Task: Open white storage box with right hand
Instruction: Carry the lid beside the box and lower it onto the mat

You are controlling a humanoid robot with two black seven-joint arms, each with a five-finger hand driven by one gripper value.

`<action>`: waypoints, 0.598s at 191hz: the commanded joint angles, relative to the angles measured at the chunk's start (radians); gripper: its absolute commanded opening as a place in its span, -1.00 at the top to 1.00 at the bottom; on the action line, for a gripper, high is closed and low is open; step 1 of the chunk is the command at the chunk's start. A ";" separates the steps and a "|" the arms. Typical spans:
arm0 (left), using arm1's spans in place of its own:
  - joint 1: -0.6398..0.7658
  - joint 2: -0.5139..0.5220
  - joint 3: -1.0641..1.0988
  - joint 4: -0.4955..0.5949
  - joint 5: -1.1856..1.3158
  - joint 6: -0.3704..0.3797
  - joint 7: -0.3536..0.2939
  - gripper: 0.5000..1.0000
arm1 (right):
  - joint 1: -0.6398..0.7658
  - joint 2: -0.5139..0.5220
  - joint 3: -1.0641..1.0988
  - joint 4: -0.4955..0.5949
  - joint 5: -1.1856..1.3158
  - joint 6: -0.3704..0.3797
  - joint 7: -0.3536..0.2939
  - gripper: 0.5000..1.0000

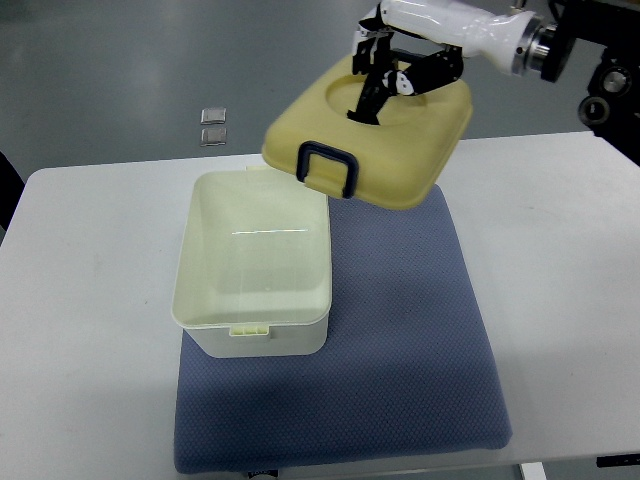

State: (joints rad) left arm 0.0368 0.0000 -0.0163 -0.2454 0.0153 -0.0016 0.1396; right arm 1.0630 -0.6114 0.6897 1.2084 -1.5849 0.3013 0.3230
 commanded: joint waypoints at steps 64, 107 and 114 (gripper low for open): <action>-0.002 0.000 0.004 -0.011 0.002 0.000 0.002 -1.00 | -0.135 -0.211 -0.182 -0.040 -0.009 -0.051 0.033 1.00; -0.002 0.000 0.001 -0.006 0.002 0.000 0.001 -1.00 | -0.227 -0.065 -0.210 -0.043 -0.015 -0.177 0.022 1.00; -0.002 0.000 0.001 -0.005 0.002 0.000 0.002 -1.00 | -0.232 -0.042 -0.210 -0.043 -0.017 -0.188 0.021 1.00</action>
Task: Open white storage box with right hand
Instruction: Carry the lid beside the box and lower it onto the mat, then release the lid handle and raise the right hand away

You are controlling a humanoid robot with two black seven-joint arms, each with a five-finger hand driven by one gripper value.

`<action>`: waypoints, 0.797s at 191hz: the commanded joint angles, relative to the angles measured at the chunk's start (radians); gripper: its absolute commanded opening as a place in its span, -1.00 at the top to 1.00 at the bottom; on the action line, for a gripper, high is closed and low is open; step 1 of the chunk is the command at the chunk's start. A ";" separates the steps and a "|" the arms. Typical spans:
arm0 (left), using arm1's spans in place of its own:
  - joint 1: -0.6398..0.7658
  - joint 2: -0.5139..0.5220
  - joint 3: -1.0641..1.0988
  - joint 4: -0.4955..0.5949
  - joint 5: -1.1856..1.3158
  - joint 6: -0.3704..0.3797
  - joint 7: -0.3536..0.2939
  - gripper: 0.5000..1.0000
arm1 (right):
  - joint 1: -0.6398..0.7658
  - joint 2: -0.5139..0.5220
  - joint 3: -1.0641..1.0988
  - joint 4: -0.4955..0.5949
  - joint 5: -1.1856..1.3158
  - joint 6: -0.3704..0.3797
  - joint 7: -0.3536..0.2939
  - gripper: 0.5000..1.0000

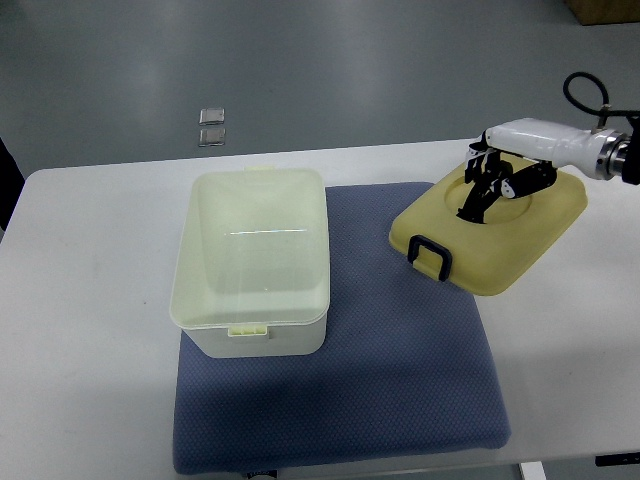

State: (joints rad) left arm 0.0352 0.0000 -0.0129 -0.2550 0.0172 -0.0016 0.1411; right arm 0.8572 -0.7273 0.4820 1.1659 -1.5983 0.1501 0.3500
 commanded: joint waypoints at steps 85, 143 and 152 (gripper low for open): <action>0.000 0.000 -0.002 0.008 -0.002 0.000 -0.001 -1.00 | -0.086 0.258 -0.002 -0.037 -0.005 -0.126 -0.037 0.36; 0.000 0.000 -0.002 0.010 -0.002 0.000 -0.001 -1.00 | -0.107 0.258 -0.003 -0.049 0.006 -0.126 -0.036 -0.60; 0.000 0.000 -0.002 0.010 -0.002 0.000 -0.001 -1.00 | -0.107 0.250 -0.005 -0.048 0.011 -0.116 -0.036 -0.61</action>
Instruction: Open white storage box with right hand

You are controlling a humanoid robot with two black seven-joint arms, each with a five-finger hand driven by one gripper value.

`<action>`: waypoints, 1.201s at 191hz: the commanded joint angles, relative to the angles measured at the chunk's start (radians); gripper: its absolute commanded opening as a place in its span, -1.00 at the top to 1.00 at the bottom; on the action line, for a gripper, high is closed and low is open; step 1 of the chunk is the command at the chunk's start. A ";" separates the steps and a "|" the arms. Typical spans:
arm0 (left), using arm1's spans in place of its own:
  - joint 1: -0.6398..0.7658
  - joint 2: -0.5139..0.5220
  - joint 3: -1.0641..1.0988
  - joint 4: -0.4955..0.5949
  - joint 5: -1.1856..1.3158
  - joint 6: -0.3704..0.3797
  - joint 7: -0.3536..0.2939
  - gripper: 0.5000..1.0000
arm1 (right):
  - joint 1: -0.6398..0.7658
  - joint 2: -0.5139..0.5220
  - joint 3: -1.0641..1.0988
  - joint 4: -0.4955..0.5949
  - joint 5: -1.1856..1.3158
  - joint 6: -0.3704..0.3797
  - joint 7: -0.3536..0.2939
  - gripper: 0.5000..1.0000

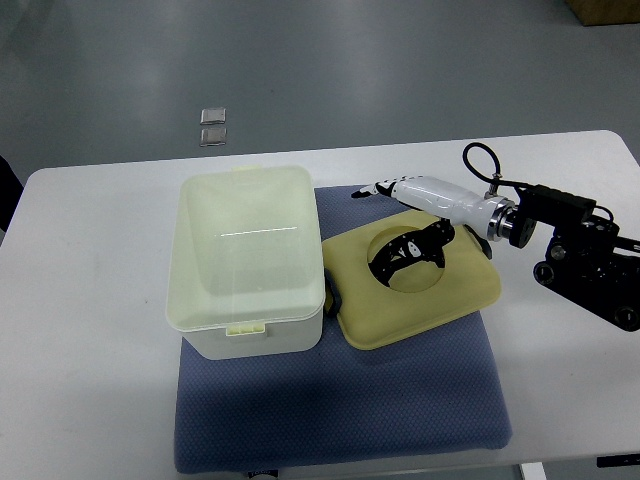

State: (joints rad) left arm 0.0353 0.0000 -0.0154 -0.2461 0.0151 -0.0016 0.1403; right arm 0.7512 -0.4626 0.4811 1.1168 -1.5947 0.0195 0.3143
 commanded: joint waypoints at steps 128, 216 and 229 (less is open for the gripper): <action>0.000 0.000 0.002 -0.004 0.002 0.000 0.001 -1.00 | 0.096 -0.074 0.223 -0.058 0.811 0.301 -0.095 -0.69; 0.000 0.000 0.000 -0.010 0.002 0.000 0.001 -1.00 | 0.094 0.229 0.350 -0.376 1.788 0.071 -0.149 -0.71; 0.000 0.000 0.000 -0.007 0.002 0.000 0.001 -1.00 | 0.077 0.242 0.361 -0.385 1.783 0.099 -0.146 -0.71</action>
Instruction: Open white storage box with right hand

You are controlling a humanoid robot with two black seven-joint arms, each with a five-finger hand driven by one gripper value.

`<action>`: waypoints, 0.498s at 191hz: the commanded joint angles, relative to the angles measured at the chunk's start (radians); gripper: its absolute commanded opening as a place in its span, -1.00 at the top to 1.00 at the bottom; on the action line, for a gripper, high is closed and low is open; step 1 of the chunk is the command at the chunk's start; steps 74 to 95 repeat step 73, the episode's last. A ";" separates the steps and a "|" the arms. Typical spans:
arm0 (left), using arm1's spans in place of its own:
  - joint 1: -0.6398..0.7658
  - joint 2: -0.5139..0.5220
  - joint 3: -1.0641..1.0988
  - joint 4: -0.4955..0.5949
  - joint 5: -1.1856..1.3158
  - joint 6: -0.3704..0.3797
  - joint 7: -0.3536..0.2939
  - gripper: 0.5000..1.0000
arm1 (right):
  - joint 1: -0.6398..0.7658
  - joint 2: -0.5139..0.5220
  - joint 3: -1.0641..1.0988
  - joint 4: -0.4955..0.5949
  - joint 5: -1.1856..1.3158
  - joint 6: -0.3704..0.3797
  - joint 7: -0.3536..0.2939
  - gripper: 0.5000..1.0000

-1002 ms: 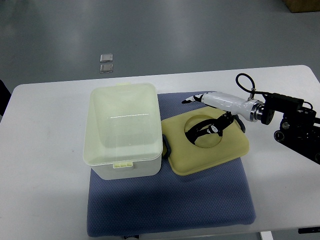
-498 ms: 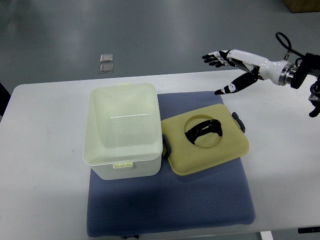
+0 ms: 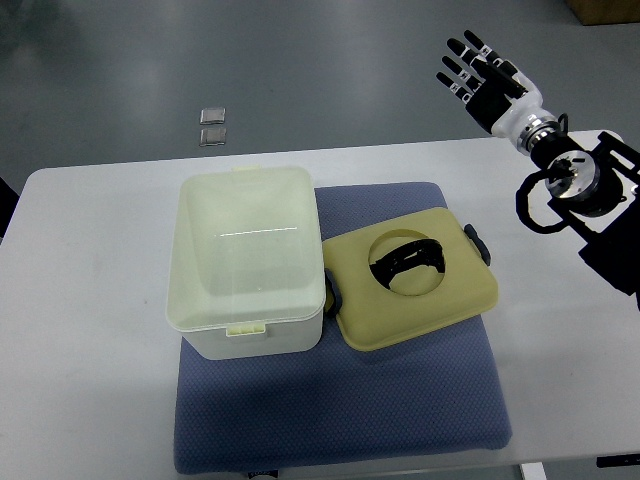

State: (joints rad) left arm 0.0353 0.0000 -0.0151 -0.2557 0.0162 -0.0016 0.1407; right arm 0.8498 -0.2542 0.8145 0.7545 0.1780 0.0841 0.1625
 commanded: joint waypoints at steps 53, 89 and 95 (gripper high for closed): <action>0.000 0.000 0.001 0.003 0.001 0.000 0.000 -1.00 | -0.049 0.070 0.015 -0.023 0.008 0.068 0.019 -0.71; 0.000 0.000 0.001 0.003 0.001 0.000 -0.001 -1.00 | -0.057 0.076 0.015 -0.023 0.008 0.068 0.019 -0.71; 0.000 0.000 0.001 0.003 0.001 0.000 -0.001 -1.00 | -0.057 0.076 0.015 -0.023 0.008 0.068 0.019 -0.71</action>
